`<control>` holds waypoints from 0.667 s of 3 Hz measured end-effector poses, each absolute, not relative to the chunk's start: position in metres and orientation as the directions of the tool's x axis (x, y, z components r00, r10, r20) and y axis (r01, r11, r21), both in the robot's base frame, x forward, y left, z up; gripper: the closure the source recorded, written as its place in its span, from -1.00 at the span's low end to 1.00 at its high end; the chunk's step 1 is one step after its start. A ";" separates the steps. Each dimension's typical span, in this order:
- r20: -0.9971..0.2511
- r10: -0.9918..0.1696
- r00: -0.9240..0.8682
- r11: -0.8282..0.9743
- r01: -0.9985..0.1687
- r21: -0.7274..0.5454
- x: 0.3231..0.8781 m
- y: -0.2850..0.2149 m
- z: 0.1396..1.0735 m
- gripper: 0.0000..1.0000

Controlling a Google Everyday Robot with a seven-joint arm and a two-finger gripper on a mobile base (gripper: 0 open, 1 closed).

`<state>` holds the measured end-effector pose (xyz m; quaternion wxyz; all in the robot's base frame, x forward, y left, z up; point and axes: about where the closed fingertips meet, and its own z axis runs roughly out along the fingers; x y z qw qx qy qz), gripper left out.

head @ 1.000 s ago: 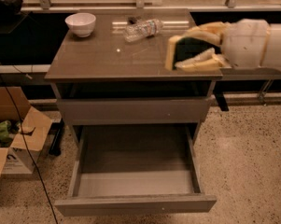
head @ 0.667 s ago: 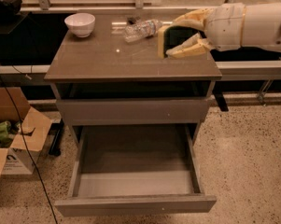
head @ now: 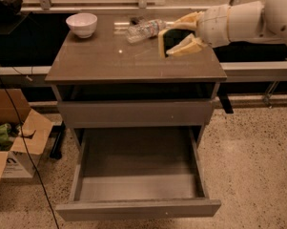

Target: Pick sponge from middle drawer and place on counter

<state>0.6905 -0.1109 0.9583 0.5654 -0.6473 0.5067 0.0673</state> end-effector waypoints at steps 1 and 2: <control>-0.668 -0.605 0.435 0.175 -0.745 -0.644 0.720 -0.123 0.935 0.64; -0.688 -0.616 0.384 0.229 -0.748 -0.623 0.747 -0.138 0.918 0.17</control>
Offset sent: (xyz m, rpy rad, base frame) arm 0.0888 -0.0532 -0.0572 0.0337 0.0741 -0.1824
